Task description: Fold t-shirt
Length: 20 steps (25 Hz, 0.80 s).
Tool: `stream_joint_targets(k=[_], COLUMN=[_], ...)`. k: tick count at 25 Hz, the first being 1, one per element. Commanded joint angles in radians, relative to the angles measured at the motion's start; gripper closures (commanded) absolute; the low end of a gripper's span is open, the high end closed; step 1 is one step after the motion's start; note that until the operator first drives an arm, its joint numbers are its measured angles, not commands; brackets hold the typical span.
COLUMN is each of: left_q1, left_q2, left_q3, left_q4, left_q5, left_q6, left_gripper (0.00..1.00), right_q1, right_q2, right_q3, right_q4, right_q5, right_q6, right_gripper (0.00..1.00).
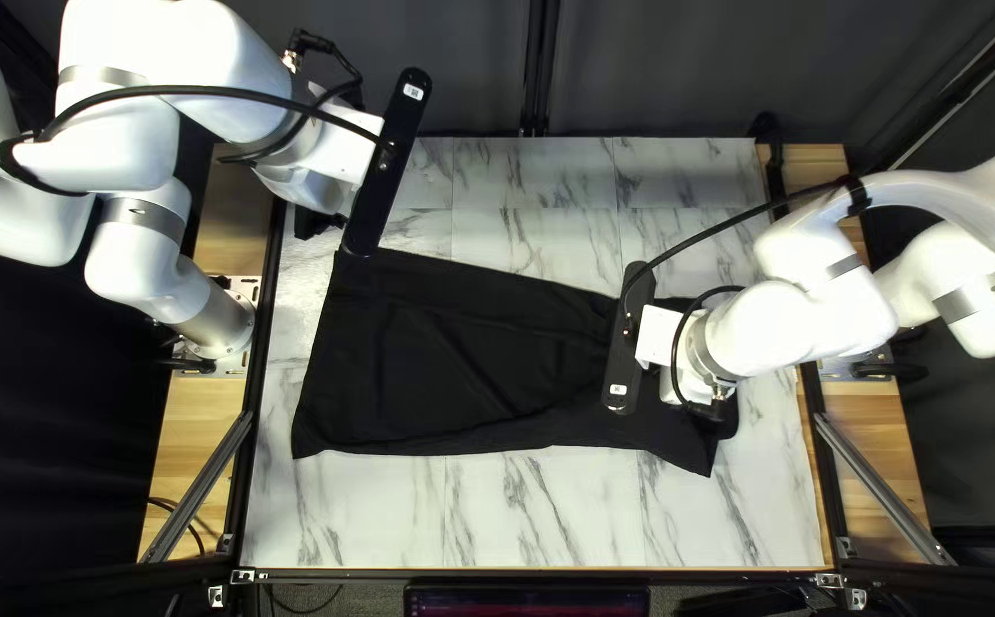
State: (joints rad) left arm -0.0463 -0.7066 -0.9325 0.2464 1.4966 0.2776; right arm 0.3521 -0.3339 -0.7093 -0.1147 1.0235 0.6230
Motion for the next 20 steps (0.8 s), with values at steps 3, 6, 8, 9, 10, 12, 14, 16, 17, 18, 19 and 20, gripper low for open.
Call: stream_joint_targets(k=[3,6,8,9,10,12,14,16,17,18,19,20], left_q1=[0.0,0.0,0.0,0.0,0.0,0.0,0.0,0.0,0.0,0.0,0.0,0.0], left_q2=[0.0,0.0,0.0,0.0,0.0,0.0,0.0,0.0,0.0,0.0,0.0,0.0], left_q3=[0.0,0.0,0.0,0.0,0.0,0.0,0.0,0.0,0.0,0.0,0.0,0.0], left_q4=[0.0,0.0,0.0,0.0,0.0,0.0,0.0,0.0,0.0,0.0,0.0,0.0], left_q5=[0.0,0.0,0.0,0.0,0.0,0.0,0.0,0.0,0.0,0.0,0.0,0.0], left_q6=[0.0,0.0,0.0,0.0,0.0,0.0,0.0,0.0,0.0,0.0,0.0,0.0], left_gripper=[0.0,0.0,0.0,0.0,0.0,0.0,0.0,0.0,0.0,0.0,0.0,0.0], right_q1=[-0.024,-0.038,-0.053,-0.06,-0.073,-0.095,-0.115,-0.137,-0.148,-0.152,-0.154,-0.156], right_q2=[-0.043,-0.06,-0.068,-0.07,-0.074,-0.084,-0.094,-0.106,-0.112,-0.113,-0.113,-0.106], right_q3=[0.025,0.045,0.057,0.061,0.071,0.092,0.114,0.14,0.156,0.165,0.169,0.175], right_q4=[-0.002,-0.002,-0.003,-0.003,-0.002,0.002,0.007,0.016,0.023,0.028,0.03,0.036], right_q5=[0.019,0.016,0.011,0.009,0.003,-0.01,-0.021,-0.034,-0.043,-0.05,-0.055,-0.066], right_q6=[-0.01,-0.019,-0.032,-0.038,-0.052,-0.074,-0.094,-0.117,-0.129,-0.135,-0.137,-0.142], right_gripper=[1.0,1.0,1.0,1.0,1.0,1.0,1.0,1.0,1.0,1.0,1.0,1.0])
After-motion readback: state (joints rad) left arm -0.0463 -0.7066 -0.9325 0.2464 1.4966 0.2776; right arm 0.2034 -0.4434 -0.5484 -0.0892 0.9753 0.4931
